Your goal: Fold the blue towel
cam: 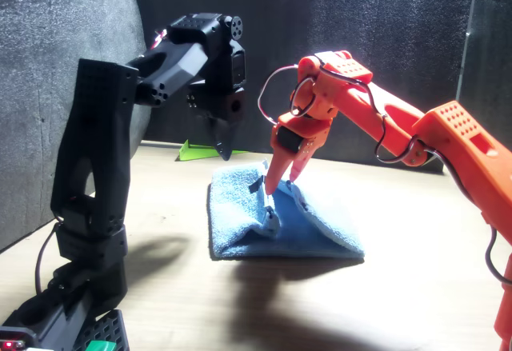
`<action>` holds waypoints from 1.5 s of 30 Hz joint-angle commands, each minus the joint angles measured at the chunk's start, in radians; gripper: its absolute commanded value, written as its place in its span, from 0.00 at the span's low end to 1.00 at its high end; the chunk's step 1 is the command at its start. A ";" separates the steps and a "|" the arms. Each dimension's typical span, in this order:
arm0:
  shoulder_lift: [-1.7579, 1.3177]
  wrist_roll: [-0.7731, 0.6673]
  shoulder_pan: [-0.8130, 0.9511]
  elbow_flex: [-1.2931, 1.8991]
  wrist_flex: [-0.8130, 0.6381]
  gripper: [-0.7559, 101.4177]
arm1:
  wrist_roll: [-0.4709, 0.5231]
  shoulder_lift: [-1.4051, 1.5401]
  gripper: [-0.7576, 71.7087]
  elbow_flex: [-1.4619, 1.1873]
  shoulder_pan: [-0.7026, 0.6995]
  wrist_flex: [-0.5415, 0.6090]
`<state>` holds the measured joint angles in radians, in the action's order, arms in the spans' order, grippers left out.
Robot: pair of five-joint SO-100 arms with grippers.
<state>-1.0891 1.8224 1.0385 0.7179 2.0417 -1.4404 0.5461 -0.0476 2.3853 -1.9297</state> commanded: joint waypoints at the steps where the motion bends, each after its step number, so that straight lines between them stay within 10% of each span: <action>1: -0.009 0.014 0.037 -0.058 0.009 0.01 | -0.017 0.061 0.22 0.014 0.038 -0.011; 8: 0.110 0.005 0.038 -0.126 0.012 0.01 | -0.018 0.080 0.01 0.026 0.043 -0.009; 11: 0.127 0.006 0.035 -0.153 0.012 0.01 | -0.012 0.103 0.21 0.023 0.037 -0.011; 17: 0.141 0.008 0.038 -0.153 0.014 0.01 | 0.000 0.161 0.26 0.015 0.005 -0.012; 27: -0.023 -0.012 0.012 -0.086 0.017 0.00 | -0.028 0.345 0.01 -0.009 -0.193 -0.012; 45: -0.359 -0.048 0.379 0.328 -0.049 0.00 | -0.029 0.434 0.01 -0.236 -0.638 -0.011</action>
<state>-1.3821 1.7702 1.3883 0.9848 2.0203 -1.4542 0.9081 -0.2608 1.7702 -1.9297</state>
